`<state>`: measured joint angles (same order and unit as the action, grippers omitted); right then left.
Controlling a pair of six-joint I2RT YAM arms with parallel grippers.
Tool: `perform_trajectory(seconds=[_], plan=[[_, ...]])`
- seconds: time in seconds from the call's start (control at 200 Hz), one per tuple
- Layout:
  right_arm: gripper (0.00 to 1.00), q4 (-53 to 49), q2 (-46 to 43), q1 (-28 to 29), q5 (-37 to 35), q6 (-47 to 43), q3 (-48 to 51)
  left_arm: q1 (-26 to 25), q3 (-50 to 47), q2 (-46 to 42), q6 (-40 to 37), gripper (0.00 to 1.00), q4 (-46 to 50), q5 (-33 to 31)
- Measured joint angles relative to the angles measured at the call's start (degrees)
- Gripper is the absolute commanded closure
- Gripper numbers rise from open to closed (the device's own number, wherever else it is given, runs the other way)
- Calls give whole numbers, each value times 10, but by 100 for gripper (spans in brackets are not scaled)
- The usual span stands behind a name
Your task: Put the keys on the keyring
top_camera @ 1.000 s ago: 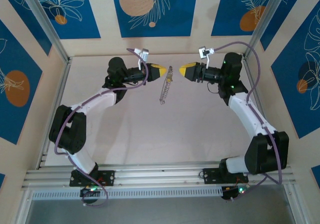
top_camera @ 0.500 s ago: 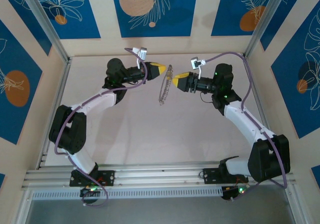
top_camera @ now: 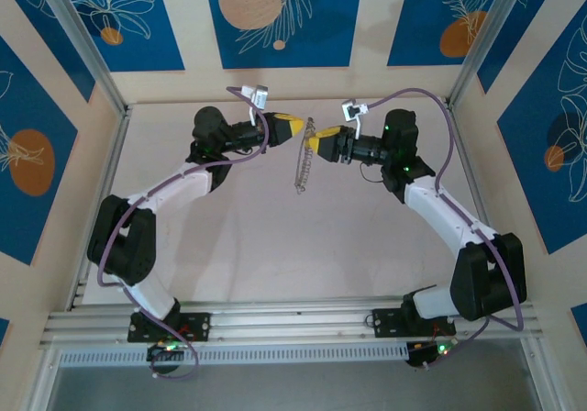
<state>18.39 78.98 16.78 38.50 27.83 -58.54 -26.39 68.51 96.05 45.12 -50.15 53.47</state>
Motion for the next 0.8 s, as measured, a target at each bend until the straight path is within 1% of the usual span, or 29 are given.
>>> perform_trajectory(seconds=[0.125, 0.205, 0.265, 0.375, 0.51, 0.795], plan=[[49, 0, 4, 3, -1, -3, -7, 0, 0, 0, 0, 100, 0, 0], [53, 0, 4, 8, 1, -7, -9, 0, 0, 0, 0, 100, 0, 0], [61, -2, 4, 12, 6, -14, -10, 0, 0, 0, 0, 100, 0, 0], [83, -7, 4, 19, 15, -19, -11, 0, 0, 0, 0, 100, 0, 0], [100, -14, 4, 23, 25, -24, -11, 0, 0, 0, 0, 100, 0, 0], [100, -18, 4, 24, 31, -26, -11, 0, 0, 0, 0, 100, 0, 0]])
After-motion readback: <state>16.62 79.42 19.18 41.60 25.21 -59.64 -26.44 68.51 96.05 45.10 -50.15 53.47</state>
